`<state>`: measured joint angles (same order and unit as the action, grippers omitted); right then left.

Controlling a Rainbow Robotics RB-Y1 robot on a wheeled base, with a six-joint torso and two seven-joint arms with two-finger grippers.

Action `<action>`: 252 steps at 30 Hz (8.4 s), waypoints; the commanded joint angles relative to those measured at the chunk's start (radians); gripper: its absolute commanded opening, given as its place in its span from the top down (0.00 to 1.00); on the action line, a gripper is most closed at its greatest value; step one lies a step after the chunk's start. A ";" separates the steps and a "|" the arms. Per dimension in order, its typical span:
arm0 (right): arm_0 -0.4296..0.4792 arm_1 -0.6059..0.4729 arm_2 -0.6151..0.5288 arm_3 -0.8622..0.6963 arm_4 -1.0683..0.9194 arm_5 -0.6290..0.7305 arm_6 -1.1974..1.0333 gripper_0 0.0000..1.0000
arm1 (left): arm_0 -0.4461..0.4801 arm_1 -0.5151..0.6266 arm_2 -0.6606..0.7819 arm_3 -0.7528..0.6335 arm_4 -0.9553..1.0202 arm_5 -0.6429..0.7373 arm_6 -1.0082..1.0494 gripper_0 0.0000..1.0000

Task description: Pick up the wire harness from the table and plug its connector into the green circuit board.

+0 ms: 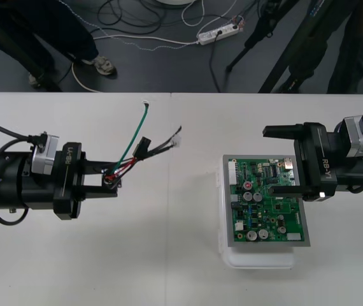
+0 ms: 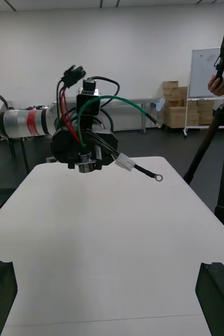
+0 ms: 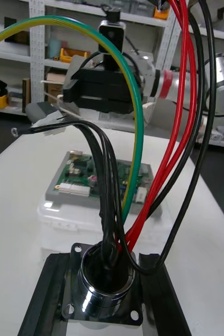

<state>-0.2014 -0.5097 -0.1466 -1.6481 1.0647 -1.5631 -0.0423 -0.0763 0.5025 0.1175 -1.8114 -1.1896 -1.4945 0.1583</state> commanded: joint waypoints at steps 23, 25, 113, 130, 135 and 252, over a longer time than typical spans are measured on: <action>-0.019 0.016 -0.025 -0.009 -0.029 -0.008 -0.097 0.00 | 0.155 0.071 -0.562 -0.305 0.166 0.678 0.144 1.00; -0.019 0.017 -0.025 -0.010 -0.029 -0.008 -0.099 0.00 | 0.159 0.094 -0.602 -0.348 0.136 0.775 0.147 1.00; -0.019 -0.151 0.005 0.047 -0.256 -0.008 -0.099 0.00 | -0.174 0.099 -0.618 -0.374 0.058 0.359 0.903 1.00; -0.019 -0.165 -0.002 0.060 -0.298 -0.008 -0.110 0.00 | -0.295 -0.056 -0.498 -0.117 0.116 -0.044 0.948 1.00; -0.019 -0.191 -0.002 0.070 -0.333 -0.008 -0.113 0.00 | -0.315 -0.068 -0.499 -0.085 0.136 -0.076 0.951 1.00; -0.099 -0.121 0.351 -0.176 -0.675 -0.008 -0.209 0.00 | -0.330 -0.087 -0.547 -0.083 0.219 -0.018 0.986 1.00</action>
<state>-0.2719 -0.6338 0.1915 -1.7913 0.4051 -1.5632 -0.1888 -0.3671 0.4406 -0.4100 -1.8841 -0.9899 -1.5331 1.0759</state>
